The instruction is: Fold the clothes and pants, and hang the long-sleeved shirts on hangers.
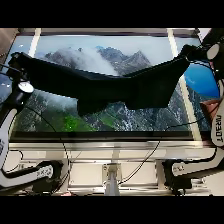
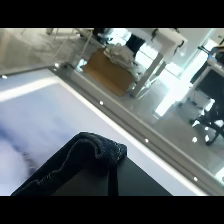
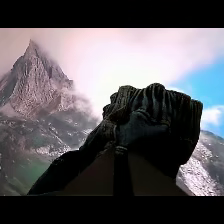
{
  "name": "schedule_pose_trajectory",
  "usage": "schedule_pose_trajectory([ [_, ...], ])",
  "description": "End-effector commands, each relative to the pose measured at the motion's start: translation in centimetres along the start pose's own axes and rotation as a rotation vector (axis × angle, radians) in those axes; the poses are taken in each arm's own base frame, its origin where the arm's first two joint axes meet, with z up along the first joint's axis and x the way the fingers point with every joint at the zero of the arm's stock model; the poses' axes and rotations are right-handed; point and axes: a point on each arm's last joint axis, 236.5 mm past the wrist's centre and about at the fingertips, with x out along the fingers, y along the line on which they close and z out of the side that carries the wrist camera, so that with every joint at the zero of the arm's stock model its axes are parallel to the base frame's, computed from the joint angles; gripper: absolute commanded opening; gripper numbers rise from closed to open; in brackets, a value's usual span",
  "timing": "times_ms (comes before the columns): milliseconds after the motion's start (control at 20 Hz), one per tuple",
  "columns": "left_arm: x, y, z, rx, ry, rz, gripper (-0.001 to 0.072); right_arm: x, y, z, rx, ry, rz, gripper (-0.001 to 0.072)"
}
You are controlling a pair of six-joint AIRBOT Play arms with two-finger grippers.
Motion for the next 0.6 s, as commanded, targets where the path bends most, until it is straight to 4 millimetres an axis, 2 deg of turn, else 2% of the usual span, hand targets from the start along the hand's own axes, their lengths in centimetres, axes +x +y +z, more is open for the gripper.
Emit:
schedule_pose_trajectory([
  [0, 3.0, -0.7, -1.7, -0.005, 0.028, -0.008, 0.0017, 3.8, 0.4, 0.7, 0.073, -0.081, 0.025, 0.0050],
  [200, 5.0, -1.3, -0.8, -0.011, -0.020, -0.014, 0.0017, 4.6, 0.9, 4.9, 0.131, -0.286, 0.072, 0.0050],
  [300, 5.5, -0.8, -1.4, -0.006, -0.033, 0.000, 0.0017, 4.8, 1.1, 6.1, 0.139, -0.351, 0.088, 0.0050],
  [400, 6.0, 0.2, -3.2, 0.005, -0.016, 0.019, 0.0017, 5.9, 1.1, 5.6, 0.175, -0.348, 0.096, 0.0051],
  [550, 6.5, 1.1, -6.5, -0.036, 0.029, 0.037, 0.0018, 8.2, 0.8, 3.7, 0.204, -0.303, 0.093, 0.0051],
])
